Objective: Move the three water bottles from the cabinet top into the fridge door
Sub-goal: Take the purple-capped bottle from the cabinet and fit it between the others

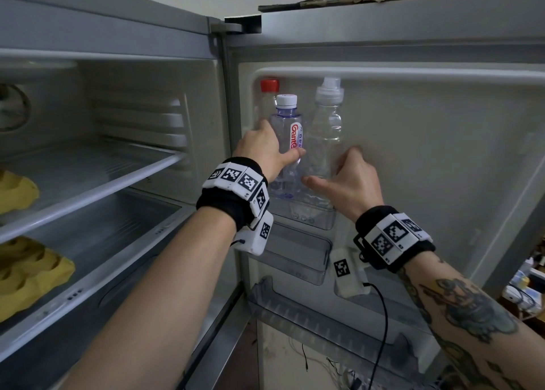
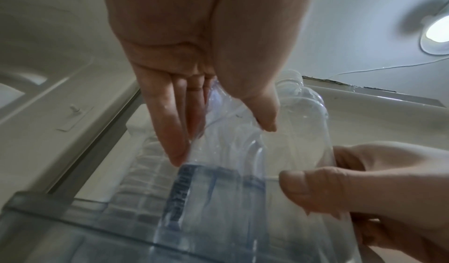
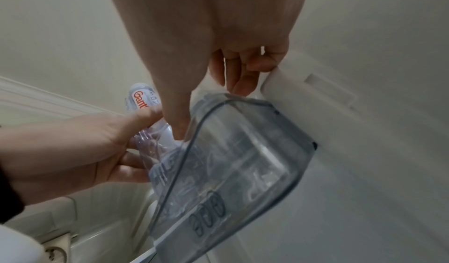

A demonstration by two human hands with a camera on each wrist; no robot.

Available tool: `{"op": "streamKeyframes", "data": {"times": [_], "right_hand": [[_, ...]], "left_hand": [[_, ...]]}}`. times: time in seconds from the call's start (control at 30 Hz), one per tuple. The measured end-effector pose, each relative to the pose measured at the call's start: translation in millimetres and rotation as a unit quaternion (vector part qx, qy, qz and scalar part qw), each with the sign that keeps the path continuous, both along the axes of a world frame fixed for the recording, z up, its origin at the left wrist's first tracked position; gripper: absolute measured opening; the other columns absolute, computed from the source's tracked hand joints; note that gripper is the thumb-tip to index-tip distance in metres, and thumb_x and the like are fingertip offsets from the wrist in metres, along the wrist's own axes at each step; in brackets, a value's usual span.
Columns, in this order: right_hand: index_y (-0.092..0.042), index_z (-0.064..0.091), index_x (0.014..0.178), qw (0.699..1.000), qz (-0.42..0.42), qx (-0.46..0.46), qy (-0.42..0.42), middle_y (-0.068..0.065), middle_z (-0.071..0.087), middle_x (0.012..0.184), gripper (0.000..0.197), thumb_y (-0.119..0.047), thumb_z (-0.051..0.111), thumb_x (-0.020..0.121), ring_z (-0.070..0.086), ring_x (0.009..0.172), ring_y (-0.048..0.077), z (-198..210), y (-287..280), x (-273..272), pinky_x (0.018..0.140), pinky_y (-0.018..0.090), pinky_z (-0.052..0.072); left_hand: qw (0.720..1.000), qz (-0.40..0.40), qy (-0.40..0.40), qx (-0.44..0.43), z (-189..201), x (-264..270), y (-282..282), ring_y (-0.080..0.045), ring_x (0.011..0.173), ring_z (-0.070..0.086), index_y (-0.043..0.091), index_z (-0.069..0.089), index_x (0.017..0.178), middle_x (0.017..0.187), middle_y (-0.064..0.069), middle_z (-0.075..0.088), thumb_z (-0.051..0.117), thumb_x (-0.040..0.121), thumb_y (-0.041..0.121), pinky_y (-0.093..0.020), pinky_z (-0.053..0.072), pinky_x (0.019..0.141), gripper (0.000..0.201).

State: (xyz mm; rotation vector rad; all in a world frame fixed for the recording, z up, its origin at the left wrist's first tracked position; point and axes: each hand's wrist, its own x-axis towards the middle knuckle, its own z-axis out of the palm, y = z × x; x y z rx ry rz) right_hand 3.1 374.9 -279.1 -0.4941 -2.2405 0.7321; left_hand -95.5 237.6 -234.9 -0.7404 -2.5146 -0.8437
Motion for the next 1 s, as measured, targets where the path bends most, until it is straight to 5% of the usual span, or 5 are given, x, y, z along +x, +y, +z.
{"op": "streamKeyframes", "data": {"times": [0.2,0.57,0.73,0.87,1.0], "right_hand": [[-0.011,0.045,0.089,1.0,0.0,-0.003,0.0,-0.006,0.05,0.073,0.064,-0.054,0.082,0.06,0.049,0.063,0.015,0,0,0,0.047,0.025,0.033],[-0.009,0.044,0.094,1.0,0.005,0.0,0.001,0.0,0.054,0.079,0.067,-0.054,0.083,0.063,0.053,0.072,0.023,-1,-2,2,0.061,0.029,0.037],[-0.01,0.04,0.098,1.0,0.012,0.0,-0.007,0.007,0.055,0.091,0.067,-0.05,0.083,0.066,0.057,0.084,0.029,-5,-3,1,0.067,0.031,0.039],[-0.004,0.045,0.113,1.0,0.012,0.007,-0.02,0.014,0.061,0.107,0.07,-0.046,0.081,0.07,0.06,0.1,0.033,-7,-2,3,0.079,0.035,0.046],[-0.002,0.045,0.122,1.0,0.014,0.0,-0.015,0.016,0.06,0.116,0.073,-0.044,0.079,0.073,0.058,0.107,0.033,-9,-4,4,0.088,0.037,0.047]], "left_hand": [[1.0,0.023,-0.011,-0.005,-2,3,1,-0.034,0.11,0.06,0.004,0.045,0.123,0.121,-0.017,0.061,0.071,0.073,0.061,-0.038,0.049,0.09,0.08],[0.999,-0.005,-0.037,-0.035,3,6,-5,-0.032,0.112,0.06,0.003,0.042,0.133,0.125,-0.014,0.06,0.066,0.076,0.063,-0.037,0.049,0.09,0.087],[0.994,-0.014,-0.104,-0.014,-16,5,-6,-0.028,0.093,0.064,0.005,0.054,0.12,0.091,-0.003,0.065,0.057,0.076,0.073,-0.028,0.043,0.071,0.082],[0.993,-0.018,-0.113,0.038,-25,7,-6,-0.029,0.105,0.064,0.006,0.048,0.126,0.115,-0.009,0.068,0.06,0.074,0.073,-0.029,0.045,0.078,0.086],[0.992,-0.017,-0.117,0.039,-25,12,-6,-0.029,0.104,0.064,0.004,0.047,0.126,0.114,-0.01,0.067,0.059,0.075,0.072,-0.027,0.042,0.074,0.086]]}}
